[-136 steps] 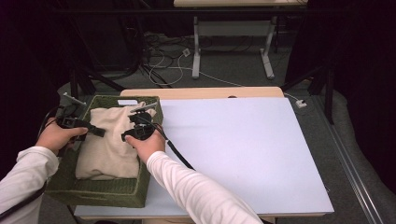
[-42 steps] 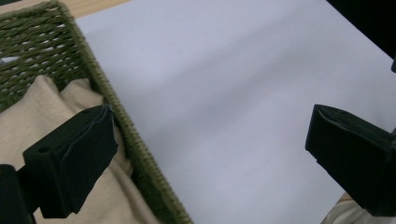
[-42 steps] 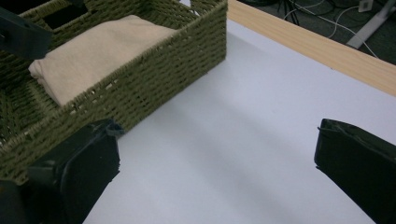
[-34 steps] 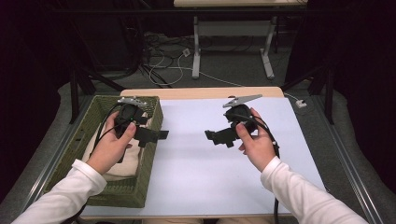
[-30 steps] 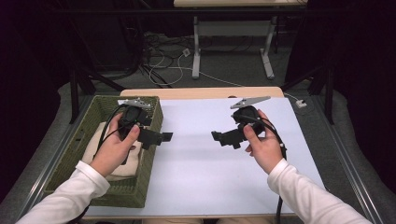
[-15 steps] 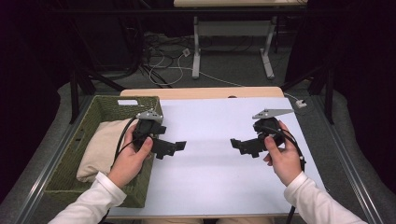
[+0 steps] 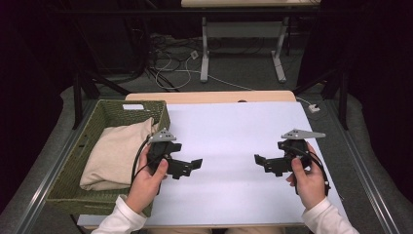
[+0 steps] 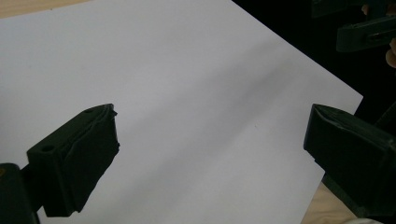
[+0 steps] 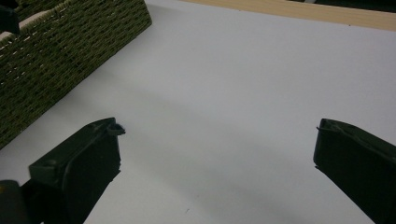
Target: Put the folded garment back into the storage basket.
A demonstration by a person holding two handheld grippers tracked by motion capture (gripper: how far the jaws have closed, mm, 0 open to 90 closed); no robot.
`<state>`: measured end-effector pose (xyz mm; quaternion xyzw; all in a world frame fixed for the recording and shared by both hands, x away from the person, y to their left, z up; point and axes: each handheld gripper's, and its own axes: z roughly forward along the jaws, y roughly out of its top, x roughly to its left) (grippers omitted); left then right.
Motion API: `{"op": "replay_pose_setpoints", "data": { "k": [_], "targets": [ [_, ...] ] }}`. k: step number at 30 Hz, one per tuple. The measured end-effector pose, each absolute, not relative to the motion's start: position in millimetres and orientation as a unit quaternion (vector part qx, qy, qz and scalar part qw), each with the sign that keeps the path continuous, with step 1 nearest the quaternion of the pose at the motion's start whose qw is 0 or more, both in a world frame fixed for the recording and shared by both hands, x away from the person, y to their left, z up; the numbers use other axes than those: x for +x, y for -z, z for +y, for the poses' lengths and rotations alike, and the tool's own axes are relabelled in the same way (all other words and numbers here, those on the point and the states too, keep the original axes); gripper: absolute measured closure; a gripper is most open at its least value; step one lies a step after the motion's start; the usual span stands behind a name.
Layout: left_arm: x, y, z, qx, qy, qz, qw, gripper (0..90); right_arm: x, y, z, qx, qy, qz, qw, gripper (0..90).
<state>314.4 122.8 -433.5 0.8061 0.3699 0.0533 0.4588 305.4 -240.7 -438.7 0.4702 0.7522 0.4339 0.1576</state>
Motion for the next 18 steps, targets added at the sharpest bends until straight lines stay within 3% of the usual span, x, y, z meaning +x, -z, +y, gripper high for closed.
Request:
{"op": "replay_pose_setpoints", "data": {
  "k": [18],
  "targets": [
    [302.7,493.6,99.1,0.803,-0.055,0.375,0.46,3.0,282.0,493.2,-247.8,0.502,-0.44,0.721,0.184,0.0]
  ]
}}
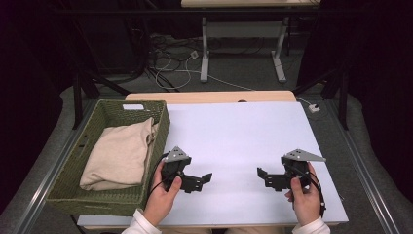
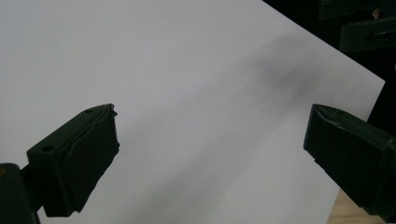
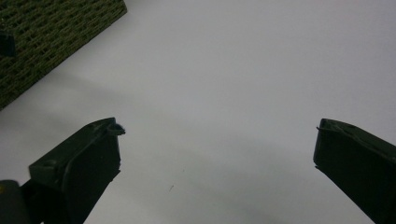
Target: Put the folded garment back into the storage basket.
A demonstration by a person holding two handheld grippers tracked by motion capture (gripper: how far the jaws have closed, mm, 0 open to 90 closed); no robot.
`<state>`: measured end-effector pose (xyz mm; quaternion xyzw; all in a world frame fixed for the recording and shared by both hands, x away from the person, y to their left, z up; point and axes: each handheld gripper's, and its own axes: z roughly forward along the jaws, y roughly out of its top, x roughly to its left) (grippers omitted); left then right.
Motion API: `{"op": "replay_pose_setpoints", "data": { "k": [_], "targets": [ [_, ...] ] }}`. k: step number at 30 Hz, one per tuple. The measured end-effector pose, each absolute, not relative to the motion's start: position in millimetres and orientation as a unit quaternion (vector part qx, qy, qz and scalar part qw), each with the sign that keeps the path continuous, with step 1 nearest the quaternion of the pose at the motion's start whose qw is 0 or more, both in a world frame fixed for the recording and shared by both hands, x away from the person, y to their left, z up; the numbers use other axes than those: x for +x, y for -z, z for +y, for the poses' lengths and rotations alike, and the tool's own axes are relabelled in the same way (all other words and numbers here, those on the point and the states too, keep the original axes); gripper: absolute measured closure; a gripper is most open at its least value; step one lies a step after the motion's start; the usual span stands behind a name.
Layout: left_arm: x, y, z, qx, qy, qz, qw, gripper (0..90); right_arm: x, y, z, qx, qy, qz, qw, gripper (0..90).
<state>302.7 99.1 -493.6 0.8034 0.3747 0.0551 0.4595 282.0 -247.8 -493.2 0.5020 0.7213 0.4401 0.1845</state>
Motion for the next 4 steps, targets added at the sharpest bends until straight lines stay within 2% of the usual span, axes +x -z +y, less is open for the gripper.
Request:
{"op": "replay_pose_setpoints", "data": {
  "k": [4],
  "targets": [
    [303.1,504.2,97.6,0.801,-0.055,0.38,0.459,3.0,279.0,504.4,-249.5,0.504,-0.434,0.72,0.198,0.0]
  ]
}}
